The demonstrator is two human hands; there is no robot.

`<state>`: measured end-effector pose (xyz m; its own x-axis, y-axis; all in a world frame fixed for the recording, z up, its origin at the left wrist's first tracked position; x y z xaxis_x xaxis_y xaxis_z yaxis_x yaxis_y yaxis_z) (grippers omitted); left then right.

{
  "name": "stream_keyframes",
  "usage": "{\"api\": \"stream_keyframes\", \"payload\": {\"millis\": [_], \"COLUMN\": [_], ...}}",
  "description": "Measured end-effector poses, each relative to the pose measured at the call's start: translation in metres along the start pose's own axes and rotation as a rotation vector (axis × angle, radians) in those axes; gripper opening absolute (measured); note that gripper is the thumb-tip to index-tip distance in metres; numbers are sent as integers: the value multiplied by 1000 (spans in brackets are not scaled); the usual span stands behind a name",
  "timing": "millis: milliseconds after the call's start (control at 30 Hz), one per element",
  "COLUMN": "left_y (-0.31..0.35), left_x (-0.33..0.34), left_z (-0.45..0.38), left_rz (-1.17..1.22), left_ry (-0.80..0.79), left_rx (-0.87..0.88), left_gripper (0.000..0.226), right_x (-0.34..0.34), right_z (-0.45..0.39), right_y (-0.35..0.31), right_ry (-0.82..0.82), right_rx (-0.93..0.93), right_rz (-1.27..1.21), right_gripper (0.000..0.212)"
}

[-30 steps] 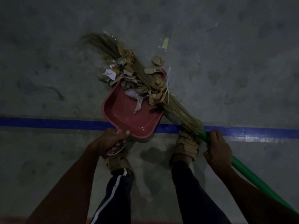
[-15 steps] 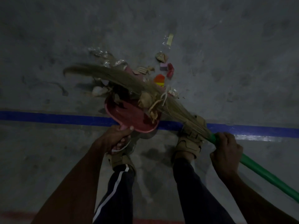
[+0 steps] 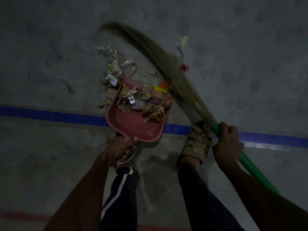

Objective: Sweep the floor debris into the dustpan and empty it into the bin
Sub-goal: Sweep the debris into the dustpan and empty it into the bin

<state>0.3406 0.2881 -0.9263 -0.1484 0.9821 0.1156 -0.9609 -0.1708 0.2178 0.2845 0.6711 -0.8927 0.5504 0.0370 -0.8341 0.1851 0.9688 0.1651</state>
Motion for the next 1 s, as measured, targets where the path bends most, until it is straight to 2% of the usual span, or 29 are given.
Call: {"api": "stream_keyframes", "payload": {"millis": [100,233,333,467,567,733,867,1000], "left_y": [-8,-14,-18,-29,-50,-76,-102,-130], "left_x": [-4,-3,-3,-6,-14,-15,-9,-11], "left_z": [-1,4,15,30,42,70,75,68], "left_rz": [-22,36,110,191,236,278,423,463], "left_ry": [17,16,21,6,55,141,133,138], "left_rx": [-3,8,55,89,71,62,85,79], "left_gripper": [63,59,49,48,52,58,54,62], "right_x": [8,12,4,-15,-30,-53,-56,-38], "right_z": [3,11,14,5,-8,-30,-36,-36], "right_y": [-6,-14,-21,-38,-60,-109,-139,-155], "right_ry": [-72,-110,-97,-63,-18,-11,-6,-17], "right_rx": [-108,-258,-286,-316,-343,-385,-441,-461], "right_rz": [-6,-36,-105,-224,-267,-214,-141,-81], "right_gripper": [69,74,74,66,62,65,65,64]}}
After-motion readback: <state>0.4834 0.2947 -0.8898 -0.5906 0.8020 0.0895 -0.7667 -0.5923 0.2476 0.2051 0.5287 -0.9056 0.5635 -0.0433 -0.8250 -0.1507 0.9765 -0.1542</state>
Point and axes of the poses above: each hand's wrist, its own z-axis away from the middle knuckle, its own x-axis out of the palm, y = z × x, the point moved 5 cm from there along -z, towards the middle knuckle, and after that the axes turned 11 degrees about z, right-handed, at the moved point
